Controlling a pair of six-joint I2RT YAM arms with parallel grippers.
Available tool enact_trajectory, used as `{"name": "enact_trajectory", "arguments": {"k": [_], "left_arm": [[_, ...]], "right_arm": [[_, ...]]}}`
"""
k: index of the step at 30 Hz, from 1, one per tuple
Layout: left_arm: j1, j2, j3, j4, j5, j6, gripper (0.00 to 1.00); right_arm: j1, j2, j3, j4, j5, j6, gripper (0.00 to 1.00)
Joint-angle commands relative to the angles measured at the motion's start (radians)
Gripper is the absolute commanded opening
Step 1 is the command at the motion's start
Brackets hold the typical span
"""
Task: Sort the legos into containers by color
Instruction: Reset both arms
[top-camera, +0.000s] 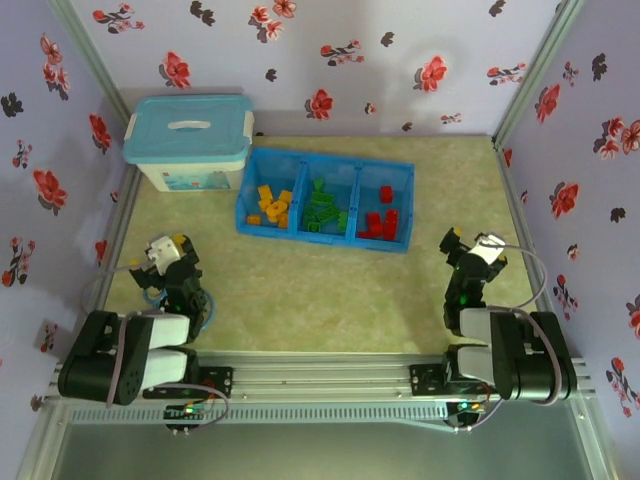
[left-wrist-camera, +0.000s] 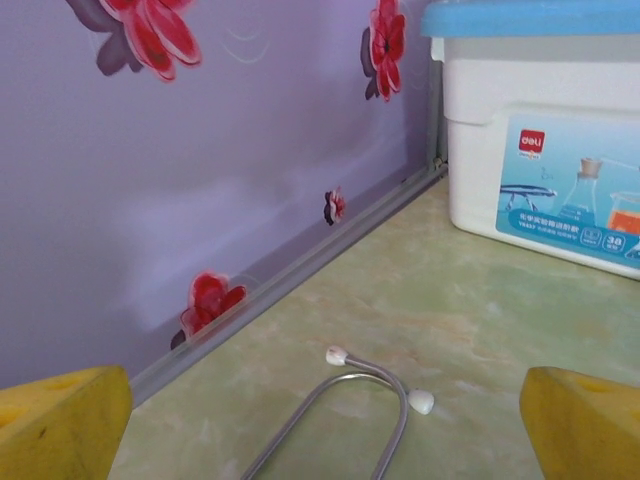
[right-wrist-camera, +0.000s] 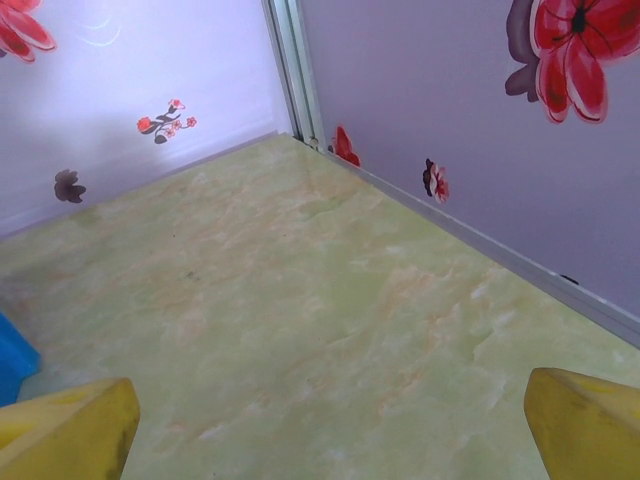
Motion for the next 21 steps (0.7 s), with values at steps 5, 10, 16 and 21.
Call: {"name": "enact_trajectory", "arguments": {"k": [5,10,16,21], "left_arm": [[0.084,0.177,0.046,0.167,0.094,-0.099,1.0],[0.083,0.172,0.037,0.173,0.1,-0.106,1.0],[0.016,0.217,0.09,0.173,0.239,0.082,1.0],[-0.061,0.275,0.118,0.179,0.353,0.228,1.0]], "right_arm": [[-0.019,0.206,0.033,0.204,-0.1,-0.042,0.99],[-0.021,0.266,0.004,0.323,-0.108,-0.052,0.99],[0.028,0.334,0.046,0.321,-0.136,-0.125,0.99],[0.047,0.334,0.049,0.322,-0.126,-0.142,0.99]]}}
